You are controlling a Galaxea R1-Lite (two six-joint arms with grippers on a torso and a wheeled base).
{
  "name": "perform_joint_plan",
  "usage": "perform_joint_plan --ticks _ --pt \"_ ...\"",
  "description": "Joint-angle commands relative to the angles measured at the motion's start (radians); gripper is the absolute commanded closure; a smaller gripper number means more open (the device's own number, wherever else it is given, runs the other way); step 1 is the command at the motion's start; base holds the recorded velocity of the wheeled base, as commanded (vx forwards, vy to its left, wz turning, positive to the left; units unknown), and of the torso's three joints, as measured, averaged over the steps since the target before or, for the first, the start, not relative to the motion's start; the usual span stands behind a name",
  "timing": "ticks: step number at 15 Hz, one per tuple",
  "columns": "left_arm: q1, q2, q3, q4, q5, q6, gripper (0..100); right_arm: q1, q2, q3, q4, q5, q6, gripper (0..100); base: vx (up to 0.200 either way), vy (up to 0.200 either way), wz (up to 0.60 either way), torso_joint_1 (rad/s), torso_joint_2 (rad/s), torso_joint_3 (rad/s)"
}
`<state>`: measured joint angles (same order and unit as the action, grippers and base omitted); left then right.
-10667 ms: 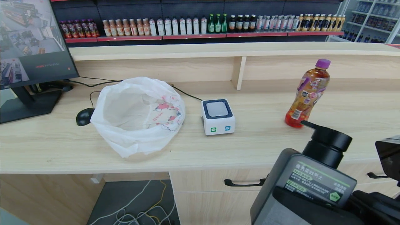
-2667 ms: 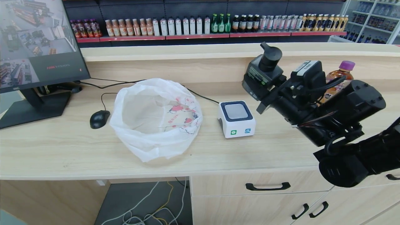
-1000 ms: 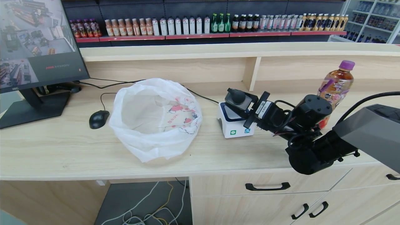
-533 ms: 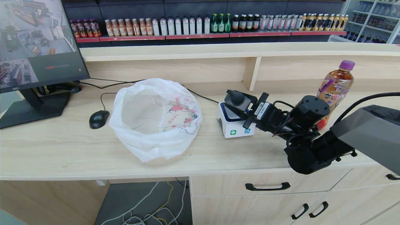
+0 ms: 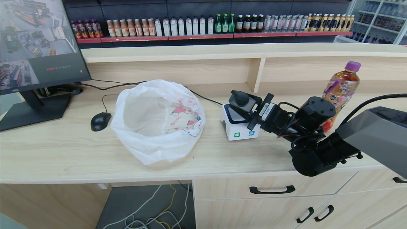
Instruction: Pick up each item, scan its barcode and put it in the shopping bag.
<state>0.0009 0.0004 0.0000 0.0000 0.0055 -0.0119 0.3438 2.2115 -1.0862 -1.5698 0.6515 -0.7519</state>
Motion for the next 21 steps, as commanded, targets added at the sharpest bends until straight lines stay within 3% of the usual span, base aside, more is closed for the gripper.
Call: perform_joint_plan --ticks 1,8,11,15,17,18,21 --pt "0.001 0.0 0.0 0.0 0.001 0.0 0 0.011 -0.004 -0.004 -0.001 0.0 0.0 100 0.0 0.0 0.0 0.0 0.0 0.0" --pt "0.001 0.0 0.0 0.0 0.001 0.0 0 0.018 -0.072 0.074 -0.001 -0.013 0.002 100 0.0 0.0 0.0 0.0 0.0 0.0" --pt "0.001 0.0 0.0 0.0 0.001 0.0 0 0.064 -0.141 0.121 -0.001 -0.058 0.031 100 0.0 0.0 0.0 0.0 0.0 0.0" --pt "0.001 0.0 0.0 0.0 0.001 0.0 0 0.172 -0.286 0.215 -0.001 -0.289 0.252 100 0.0 0.0 0.0 0.0 0.0 0.0" --pt "0.001 0.0 0.0 0.0 0.001 0.0 0 0.219 -0.326 0.218 -0.001 -0.527 0.444 100 0.0 0.0 0.0 0.0 0.0 0.0" --pt "0.001 0.0 0.0 0.0 0.001 0.0 0 0.222 -0.343 0.227 -0.001 -0.595 0.513 100 0.0 0.0 0.0 0.0 0.0 0.0" --pt "0.001 0.0 0.0 0.0 0.001 0.0 0 0.211 -0.398 0.333 -0.001 -0.636 0.608 100 0.0 0.0 0.0 0.0 0.0 0.0"
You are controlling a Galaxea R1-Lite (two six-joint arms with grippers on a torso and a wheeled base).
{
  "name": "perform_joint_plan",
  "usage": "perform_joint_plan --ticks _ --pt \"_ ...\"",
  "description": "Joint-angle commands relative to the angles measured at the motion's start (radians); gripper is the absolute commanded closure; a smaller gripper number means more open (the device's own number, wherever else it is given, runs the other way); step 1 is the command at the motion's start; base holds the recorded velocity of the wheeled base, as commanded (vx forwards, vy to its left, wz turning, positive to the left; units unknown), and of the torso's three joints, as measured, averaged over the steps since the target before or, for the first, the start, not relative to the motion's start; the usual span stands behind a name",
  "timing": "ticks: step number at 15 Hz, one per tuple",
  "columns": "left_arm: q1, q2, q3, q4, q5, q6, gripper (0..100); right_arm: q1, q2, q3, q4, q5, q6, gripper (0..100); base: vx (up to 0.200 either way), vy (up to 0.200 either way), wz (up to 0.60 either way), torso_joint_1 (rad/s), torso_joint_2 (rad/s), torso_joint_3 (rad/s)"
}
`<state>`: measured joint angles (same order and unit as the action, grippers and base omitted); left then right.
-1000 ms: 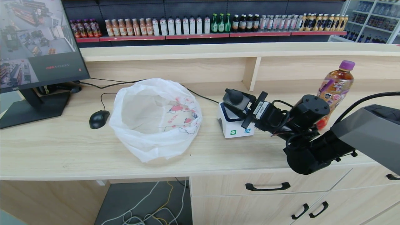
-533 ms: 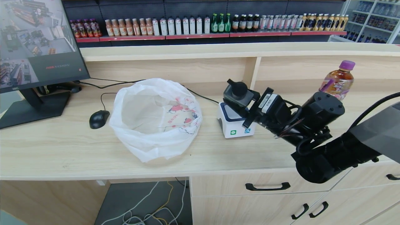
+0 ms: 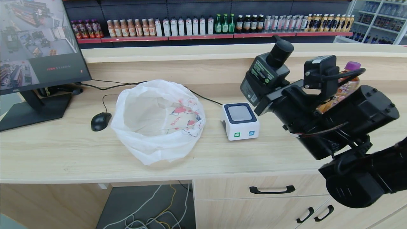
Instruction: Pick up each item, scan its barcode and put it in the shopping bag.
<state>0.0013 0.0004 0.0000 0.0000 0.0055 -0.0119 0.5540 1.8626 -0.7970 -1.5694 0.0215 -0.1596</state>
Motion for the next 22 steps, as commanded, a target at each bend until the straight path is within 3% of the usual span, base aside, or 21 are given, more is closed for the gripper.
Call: perform_joint_plan --ticks 1,7,17,22 --pt "0.0 0.0 0.0 0.0 0.001 0.0 0 0.01 -0.066 0.119 -0.001 -0.023 0.043 100 0.0 0.0 0.0 0.0 0.0 0.0" --pt "0.0 0.0 0.0 0.0 0.001 0.001 0 0.09 -0.082 0.245 -0.001 -0.141 0.091 100 0.0 0.0 0.0 0.0 0.0 0.0" --pt "0.0 0.0 0.0 0.0 0.001 0.0 0 0.095 -0.029 0.179 -0.001 -0.141 0.123 100 0.0 0.0 0.0 0.0 0.0 0.0" --pt "0.0 0.0 0.0 0.0 0.001 -0.002 0 0.093 -0.023 0.163 -0.001 -0.141 0.127 100 0.0 0.2 0.0 0.005 0.0 0.003"
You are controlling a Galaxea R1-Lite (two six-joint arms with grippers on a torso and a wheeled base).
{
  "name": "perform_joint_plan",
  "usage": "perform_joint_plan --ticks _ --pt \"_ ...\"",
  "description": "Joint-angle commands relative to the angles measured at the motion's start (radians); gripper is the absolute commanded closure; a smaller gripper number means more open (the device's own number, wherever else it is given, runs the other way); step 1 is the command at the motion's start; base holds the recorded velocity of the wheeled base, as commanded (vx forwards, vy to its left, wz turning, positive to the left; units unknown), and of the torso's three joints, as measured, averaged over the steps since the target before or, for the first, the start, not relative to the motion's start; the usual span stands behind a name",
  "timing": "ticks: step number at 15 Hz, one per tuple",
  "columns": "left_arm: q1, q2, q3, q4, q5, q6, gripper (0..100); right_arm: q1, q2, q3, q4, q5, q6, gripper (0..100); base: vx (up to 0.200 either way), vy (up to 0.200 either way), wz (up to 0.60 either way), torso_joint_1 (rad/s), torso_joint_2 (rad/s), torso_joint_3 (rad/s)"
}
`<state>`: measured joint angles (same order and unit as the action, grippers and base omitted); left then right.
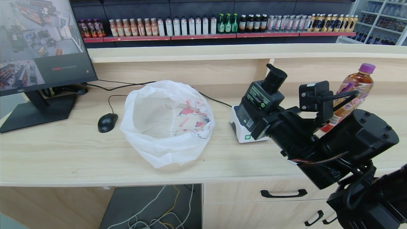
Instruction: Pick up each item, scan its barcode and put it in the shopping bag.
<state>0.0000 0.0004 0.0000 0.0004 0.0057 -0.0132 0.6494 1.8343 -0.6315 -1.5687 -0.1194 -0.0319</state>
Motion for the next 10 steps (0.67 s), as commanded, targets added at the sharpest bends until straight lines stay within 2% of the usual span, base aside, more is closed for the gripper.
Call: perform_joint_plan --ticks 1,10 --pt "0.002 0.0 0.0 0.0 0.0 -0.001 0 -0.002 0.007 -0.004 -0.002 0.0 0.001 100 0.0 0.2 0.0 -0.002 0.0 0.002" --pt "0.002 0.0 0.0 0.0 0.0 -0.001 0 -0.002 0.02 -0.022 -0.002 0.0 0.001 100 0.0 0.2 0.0 0.001 0.0 0.003"
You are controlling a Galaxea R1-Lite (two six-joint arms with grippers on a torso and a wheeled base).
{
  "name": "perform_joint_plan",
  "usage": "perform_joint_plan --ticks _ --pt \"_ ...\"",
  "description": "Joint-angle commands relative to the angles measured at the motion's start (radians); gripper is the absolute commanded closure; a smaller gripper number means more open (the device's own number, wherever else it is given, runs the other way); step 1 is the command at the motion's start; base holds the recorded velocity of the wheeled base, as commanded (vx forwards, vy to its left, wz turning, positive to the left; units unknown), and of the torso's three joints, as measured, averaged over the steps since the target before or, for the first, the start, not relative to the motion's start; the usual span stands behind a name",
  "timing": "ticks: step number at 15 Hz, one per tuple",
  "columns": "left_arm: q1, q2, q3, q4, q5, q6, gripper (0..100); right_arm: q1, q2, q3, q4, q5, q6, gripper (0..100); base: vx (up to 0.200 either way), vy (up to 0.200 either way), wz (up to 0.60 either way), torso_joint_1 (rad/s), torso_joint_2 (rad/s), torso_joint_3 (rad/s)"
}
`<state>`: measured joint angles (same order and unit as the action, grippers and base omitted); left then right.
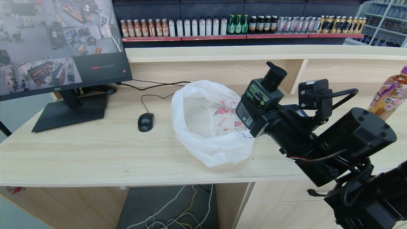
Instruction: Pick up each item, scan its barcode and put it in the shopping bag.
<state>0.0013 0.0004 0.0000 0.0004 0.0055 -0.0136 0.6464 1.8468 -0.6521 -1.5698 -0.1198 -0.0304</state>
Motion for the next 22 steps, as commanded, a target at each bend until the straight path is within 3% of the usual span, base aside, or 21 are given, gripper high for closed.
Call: perform_joint_plan --ticks 1,3,11,16,22 --pt "0.0 0.0 0.0 0.0 0.001 0.0 0 0.001 0.017 -0.014 -0.001 0.0 0.0 100 0.0 0.2 0.0 0.002 0.01 -0.002" --pt "0.0 0.0 0.0 0.0 0.001 0.0 0 0.007 0.042 -0.018 -0.001 0.0 0.0 100 0.0 0.2 0.0 0.002 0.01 0.0" --pt "-0.001 0.0 0.0 0.0 0.001 0.006 0 0.032 0.084 -0.095 -0.001 0.0 -0.006 100 0.0 0.0 0.0 0.0 0.0 0.0" --pt "0.0 0.0 0.0 0.0 0.001 0.003 0 0.002 0.111 -0.222 0.189 -0.07 -0.026 100 0.0 0.0 0.0 0.0 0.0 0.0" --pt "0.0 0.0 0.0 0.0 0.001 0.001 0 -0.025 0.209 -0.293 0.195 -0.069 -0.023 100 0.0 0.0 0.0 0.0 0.0 0.0"
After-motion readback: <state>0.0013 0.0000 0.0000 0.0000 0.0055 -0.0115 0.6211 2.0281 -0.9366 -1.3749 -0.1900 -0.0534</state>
